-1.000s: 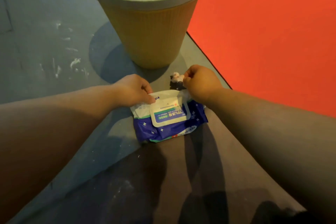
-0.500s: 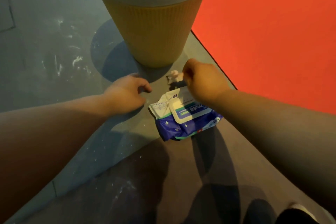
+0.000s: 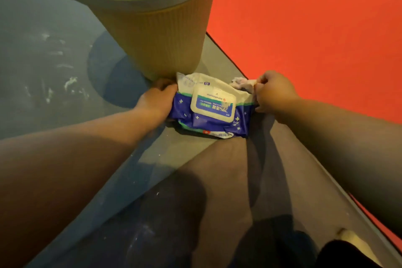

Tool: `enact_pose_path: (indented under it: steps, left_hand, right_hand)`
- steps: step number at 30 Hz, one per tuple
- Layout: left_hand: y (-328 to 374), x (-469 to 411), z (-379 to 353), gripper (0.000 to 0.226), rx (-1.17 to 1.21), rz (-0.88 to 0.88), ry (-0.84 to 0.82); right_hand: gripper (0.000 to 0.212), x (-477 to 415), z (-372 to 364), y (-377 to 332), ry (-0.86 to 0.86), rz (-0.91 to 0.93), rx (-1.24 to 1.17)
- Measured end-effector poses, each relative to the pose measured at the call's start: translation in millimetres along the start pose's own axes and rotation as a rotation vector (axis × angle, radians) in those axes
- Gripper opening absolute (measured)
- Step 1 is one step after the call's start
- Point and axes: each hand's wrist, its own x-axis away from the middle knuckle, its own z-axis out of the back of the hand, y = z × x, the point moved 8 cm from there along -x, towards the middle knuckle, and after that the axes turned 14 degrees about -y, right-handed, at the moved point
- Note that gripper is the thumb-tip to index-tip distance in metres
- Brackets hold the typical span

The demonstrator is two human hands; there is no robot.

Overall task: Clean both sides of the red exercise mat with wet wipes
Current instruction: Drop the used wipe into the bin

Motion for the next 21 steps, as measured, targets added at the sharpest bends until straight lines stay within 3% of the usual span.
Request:
enact_pose_path:
  steps: [2,4,6,8,11,16,18,21]
  left_hand:
    - [-0.3,7.0,-29.9,0.039,0.402,0.084,-0.176]
    - [6.0,10.3,-46.7,0.043,0.512,0.066,-0.288]
    - [9.8,7.4,-47.2,0.041,0.515,0.022,-0.281]
    - [8.8,0.8,-31.1,0.038,0.247,0.013,-0.132]
    - [6.5,-6.2,-9.3,0.039,-0.479,0.034,0.035]
    - [-8.3,4.4,28.2,0.036,-0.604,0.155,0.289]
    - [5.4,18.2,27.9,0.045,-0.7,0.05,0.403]
    - [27.0,39.9,-12.6,0.059,-0.995,-0.243,0.355]
  right_hand:
    - [0.018,4.2,2.4,10.5,0.001,-0.049,-0.124]
    - [0.015,6.5,8.0,19.1,0.026,-0.069,-0.202]
    - [0.016,9.4,9.1,25.6,0.016,-0.084,-0.256]
    - [0.02,13.0,2.7,29.2,-0.044,-0.084,-0.349]
    - [0.019,25.3,-12.6,21.7,-0.152,-0.042,-0.455]
    - [0.011,42.5,-47.6,6.3,-0.351,-0.038,-0.57]
    - [0.01,36.2,-44.1,2.9,-0.277,0.014,-0.346]
    - [0.015,28.8,-27.2,-9.7,-0.098,0.171,0.087]
